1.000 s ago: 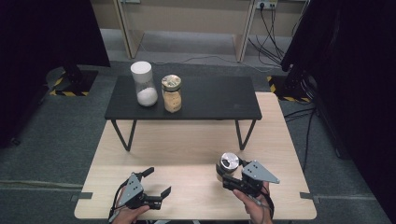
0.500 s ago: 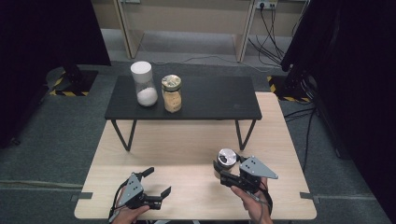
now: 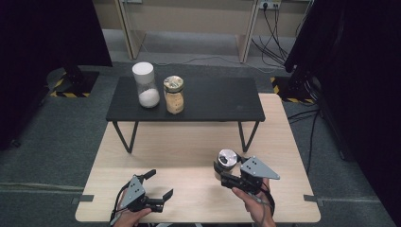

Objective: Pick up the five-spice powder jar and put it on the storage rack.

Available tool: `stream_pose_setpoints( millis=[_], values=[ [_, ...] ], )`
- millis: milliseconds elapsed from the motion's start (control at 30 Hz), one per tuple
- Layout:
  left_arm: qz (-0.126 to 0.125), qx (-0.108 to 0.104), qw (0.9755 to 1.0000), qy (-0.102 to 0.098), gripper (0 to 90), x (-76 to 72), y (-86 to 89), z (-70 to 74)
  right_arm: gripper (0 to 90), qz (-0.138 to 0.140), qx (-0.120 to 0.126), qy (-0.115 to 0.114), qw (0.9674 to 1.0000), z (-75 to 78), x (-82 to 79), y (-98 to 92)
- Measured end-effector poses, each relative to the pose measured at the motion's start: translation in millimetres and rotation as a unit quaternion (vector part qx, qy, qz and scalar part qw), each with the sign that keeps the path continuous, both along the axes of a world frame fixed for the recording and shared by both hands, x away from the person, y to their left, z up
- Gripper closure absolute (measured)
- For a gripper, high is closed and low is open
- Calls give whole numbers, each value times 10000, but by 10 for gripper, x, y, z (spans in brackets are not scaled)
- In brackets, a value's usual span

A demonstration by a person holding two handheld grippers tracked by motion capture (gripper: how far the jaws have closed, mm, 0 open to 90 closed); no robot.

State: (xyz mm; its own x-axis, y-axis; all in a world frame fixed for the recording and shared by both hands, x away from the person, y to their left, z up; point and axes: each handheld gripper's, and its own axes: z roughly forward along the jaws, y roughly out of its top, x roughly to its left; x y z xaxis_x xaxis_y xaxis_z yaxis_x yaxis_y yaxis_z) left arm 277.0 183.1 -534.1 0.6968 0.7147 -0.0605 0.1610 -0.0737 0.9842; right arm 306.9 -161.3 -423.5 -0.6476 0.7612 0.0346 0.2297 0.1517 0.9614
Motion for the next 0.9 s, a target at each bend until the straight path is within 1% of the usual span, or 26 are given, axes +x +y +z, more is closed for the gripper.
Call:
stream_pose_setpoints(
  millis=[500,700,900],
  values=[
    [1,-6,10000,3,33,1,1,0,312,132,11,-47,9999,86,-14,49],
    [3,-14,10000,8,33,2,2,0,313,180,-35,11,9998,87,-6,79],
    [5,-25,10000,16,33,3,3,-1,313,230,-33,-10,9997,103,-4,113]
  ],
)
